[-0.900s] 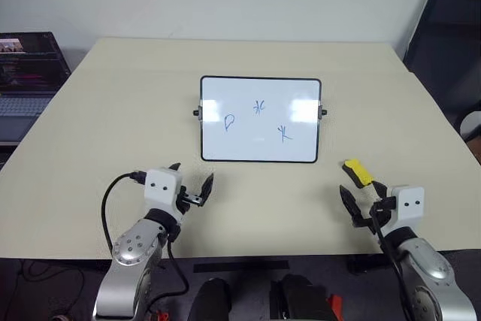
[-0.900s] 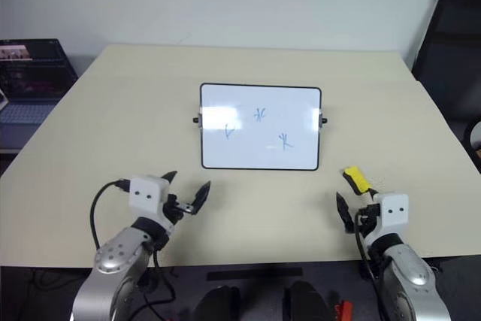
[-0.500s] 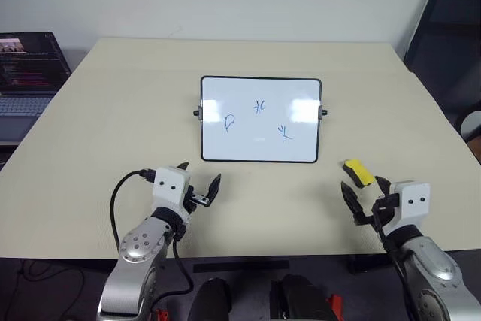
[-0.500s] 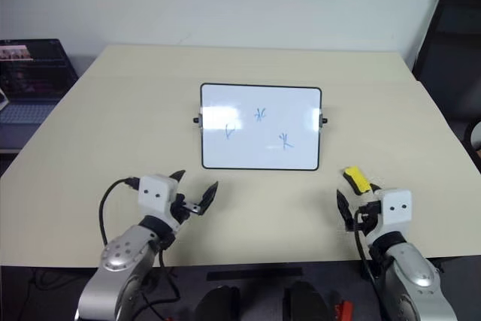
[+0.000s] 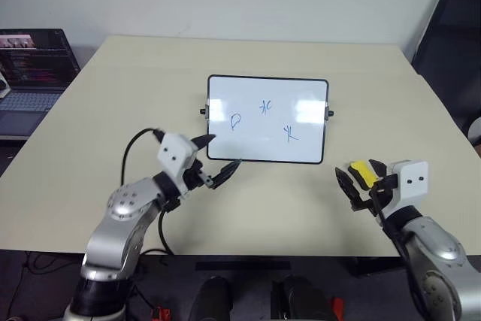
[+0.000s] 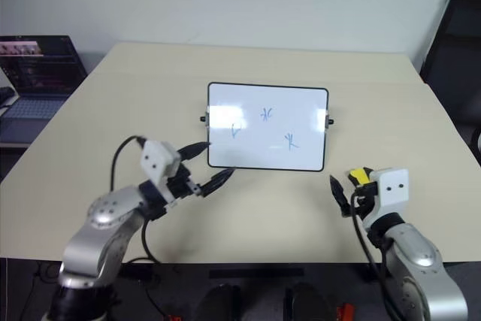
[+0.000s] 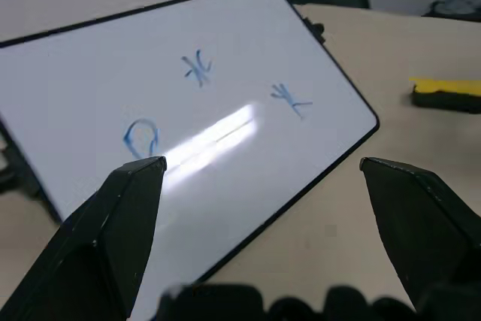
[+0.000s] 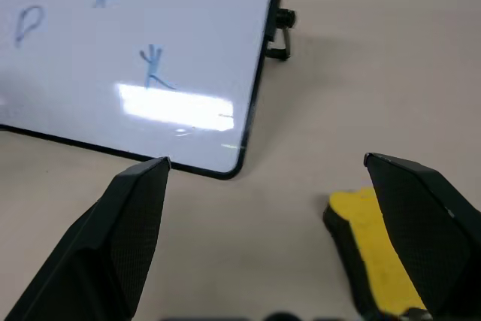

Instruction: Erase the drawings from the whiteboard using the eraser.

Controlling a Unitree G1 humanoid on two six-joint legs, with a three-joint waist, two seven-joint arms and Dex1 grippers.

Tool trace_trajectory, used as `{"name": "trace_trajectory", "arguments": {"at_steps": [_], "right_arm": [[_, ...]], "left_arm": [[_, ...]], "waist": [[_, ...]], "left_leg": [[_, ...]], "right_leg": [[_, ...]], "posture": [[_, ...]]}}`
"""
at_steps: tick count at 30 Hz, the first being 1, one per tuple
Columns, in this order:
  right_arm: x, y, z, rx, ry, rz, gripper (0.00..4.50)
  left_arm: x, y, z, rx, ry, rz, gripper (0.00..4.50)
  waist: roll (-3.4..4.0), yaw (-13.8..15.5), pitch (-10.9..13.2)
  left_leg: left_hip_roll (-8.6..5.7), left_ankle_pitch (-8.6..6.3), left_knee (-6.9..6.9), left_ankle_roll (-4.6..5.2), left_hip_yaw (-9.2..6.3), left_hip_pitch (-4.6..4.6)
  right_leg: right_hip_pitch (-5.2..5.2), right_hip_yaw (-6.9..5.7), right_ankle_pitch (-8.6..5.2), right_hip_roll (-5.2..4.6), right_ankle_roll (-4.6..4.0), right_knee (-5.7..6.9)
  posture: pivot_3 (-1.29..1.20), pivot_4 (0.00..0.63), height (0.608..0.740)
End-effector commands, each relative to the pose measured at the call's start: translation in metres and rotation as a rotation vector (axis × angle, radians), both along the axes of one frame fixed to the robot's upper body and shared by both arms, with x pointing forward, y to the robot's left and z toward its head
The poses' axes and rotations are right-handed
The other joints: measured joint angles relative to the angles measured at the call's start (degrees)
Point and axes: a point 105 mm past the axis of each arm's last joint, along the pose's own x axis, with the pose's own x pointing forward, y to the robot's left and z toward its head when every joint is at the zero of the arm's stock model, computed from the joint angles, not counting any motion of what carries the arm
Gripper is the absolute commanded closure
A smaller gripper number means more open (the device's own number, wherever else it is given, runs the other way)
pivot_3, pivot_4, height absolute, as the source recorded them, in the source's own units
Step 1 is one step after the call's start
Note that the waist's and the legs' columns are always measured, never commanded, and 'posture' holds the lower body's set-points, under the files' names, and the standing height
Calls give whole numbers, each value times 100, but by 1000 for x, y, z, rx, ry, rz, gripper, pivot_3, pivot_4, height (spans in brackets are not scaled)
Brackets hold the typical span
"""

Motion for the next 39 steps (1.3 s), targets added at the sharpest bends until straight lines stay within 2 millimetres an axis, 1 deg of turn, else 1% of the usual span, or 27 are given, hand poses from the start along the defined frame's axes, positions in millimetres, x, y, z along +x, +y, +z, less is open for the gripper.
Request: {"name": "trace_trajectory", "arguments": {"at_steps": [1,3,5,8,11,14,18,21,25,27,31,36,39], "right_arm": [[-1,-14,18,-20,1,-31,18],[1,-20,16,4,56,-35,18],[4,-21,15,39,91,-26,18],[7,-27,6,-24,177,32,18],[10,-30,-1,-52,240,81,18],[21,-35,-3,-85,258,97,18],[32,-37,-3,-92,255,119,18],[38,-37,-4,-90,258,130,18],[49,-36,-12,-90,279,139,18],[53,-36,-16,-99,293,144,18],[59,-43,-20,-105,301,125,18],[61,-48,-22,-102,310,116,18],[61,-51,-24,-105,323,111,618]], "left_arm": [[6,-12,8,27,-4,-111,0],[6,-20,11,40,4,-189,0],[5,-25,13,49,16,-252,0],[2,-39,16,79,25,-372,0],[0,-46,21,101,32,-455,0],[-5,-53,27,118,47,-545,0],[-10,-57,29,164,54,-626,0],[-10,-59,31,183,46,-651,0],[-11,-66,37,160,39,-662,0],[-11,-64,35,158,49,-658,0],[-9,-62,34,158,49,-642,0],[-7,-61,34,151,45,-624,0],[-7,-61,34,150,46,-620,0]], "waist": [[4,-2,3],[5,-9,3],[5,-29,3],[7,-34,5],[7,-26,5],[6,-40,5],[6,-55,5],[6,-52,5],[6,-53,5],[6,-53,5],[7,-53,6],[7,-51,6],[7,-51,6]], "left_leg": [[1,-1,-2,1,-1,-1],[2,-1,-2,2,0,-4],[4,-2,-3,2,0,-5],[4,-3,-5,3,1,-7],[0,-3,0,4,6,-15],[1,-4,2,5,6,-19],[0,-4,2,5,7,-27],[0,-4,3,5,6,-35],[1,-4,7,5,4,-37],[1,-4,7,5,4,-37],[1,-4,7,5,4,-37],[2,-4,8,5,3,-36],[2,-4,9,5,3,-36]], "right_leg": [[-1,0,1,2,3,-1],[-4,-1,1,6,4,0],[-4,-2,1,9,3,-1],[-5,-3,-1,12,2,-1],[-6,-4,0,10,5,-7],[-9,-6,0,13,6,-6],[-19,-4,0,15,6,-4],[-27,-6,0,17,6,-4],[-27,-3,1,16,8,-4],[-27,-1,2,16,9,-3],[-29,-1,3,17,8,-1],[-29,-1,3,16,8,1],[-29,-1,4,16,6,5]], "posture": [[0,150,740],[0,150,740],[0,150,740],[0,150,740],[0,150,740],[0,150,740],[0,150,740],[0,150,740],[0,150,740],[0,150,740],[0,150,740],[0,150,740],[0,150,740]]}}
